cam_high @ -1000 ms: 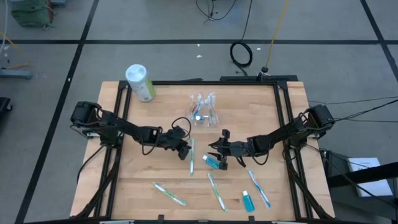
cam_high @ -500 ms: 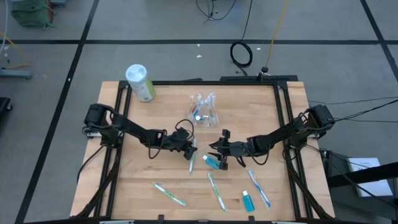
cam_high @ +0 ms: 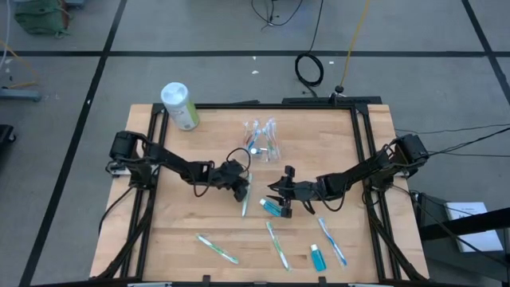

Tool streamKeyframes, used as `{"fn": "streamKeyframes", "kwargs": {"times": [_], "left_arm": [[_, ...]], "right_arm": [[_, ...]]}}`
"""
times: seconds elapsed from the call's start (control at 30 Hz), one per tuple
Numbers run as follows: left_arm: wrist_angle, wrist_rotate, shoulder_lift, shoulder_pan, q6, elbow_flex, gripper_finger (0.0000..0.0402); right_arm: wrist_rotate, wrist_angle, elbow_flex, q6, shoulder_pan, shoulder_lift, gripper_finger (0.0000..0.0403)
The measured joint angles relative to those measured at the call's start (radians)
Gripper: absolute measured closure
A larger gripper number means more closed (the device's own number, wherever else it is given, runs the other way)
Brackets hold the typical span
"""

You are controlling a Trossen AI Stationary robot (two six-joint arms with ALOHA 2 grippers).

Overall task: Pick & Place toothbrushing station
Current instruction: Put the green toothbrush to the left of the transparent organizer

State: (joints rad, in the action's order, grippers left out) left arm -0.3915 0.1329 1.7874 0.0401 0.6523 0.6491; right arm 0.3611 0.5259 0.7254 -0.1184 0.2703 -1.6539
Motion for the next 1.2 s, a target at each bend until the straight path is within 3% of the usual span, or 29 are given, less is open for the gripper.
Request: {"fn": "streamKeyframes", "kwargs": {"times": [0.13, 0.3, 0.43, 0.6, 0.8, 0.9, 1.03, 1.2], "left_arm": [[-0.005, -0.031, 0.0, -0.027, -0.042, 0.0, 0.0394], [0.006, -0.085, -0.023, -0.041, -0.047, -0.002, 0.0396], [0.009, -0.059, -0.111, -0.035, -0.076, -0.004, 0.0397], [-0.016, 0.106, -0.272, -0.001, -0.227, -0.003, 0.0399], [-0.043, 0.517, -0.44, 0.046, -0.555, -0.002, 0.04], [-0.169, 0.678, -0.454, 0.042, -0.72, -0.002, 0.04], [-0.374, 0.635, -0.433, -0.005, -0.916, 0.0, 0.04], [-0.415, 0.59, -0.377, -0.09, -0.89, 0.0, 0.04]], "right_arm": [[0.0, 0.0, 0.0, 0.0, 0.0, 0.0, 0.0243], [0.0, 0.0, 0.0, 0.0, 0.0, 0.0, 0.0243], [0.0, 0.0, 0.0, 0.0, 0.0, 0.0, 0.0243], [0.0, 0.0, 0.0, -0.018, 0.0, 0.0, 0.0243], [0.001, 0.0, 0.0, -0.027, 0.0, 0.0, 0.0243], [0.001, 0.0, 0.0, -0.023, 0.0, 0.0, 0.0243], [0.002, 0.0, 0.0, -0.02, -0.003, 0.0, 0.0243], [0.002, 0.0, 0.0, -0.02, -0.003, 0.0, 0.0243]]}}
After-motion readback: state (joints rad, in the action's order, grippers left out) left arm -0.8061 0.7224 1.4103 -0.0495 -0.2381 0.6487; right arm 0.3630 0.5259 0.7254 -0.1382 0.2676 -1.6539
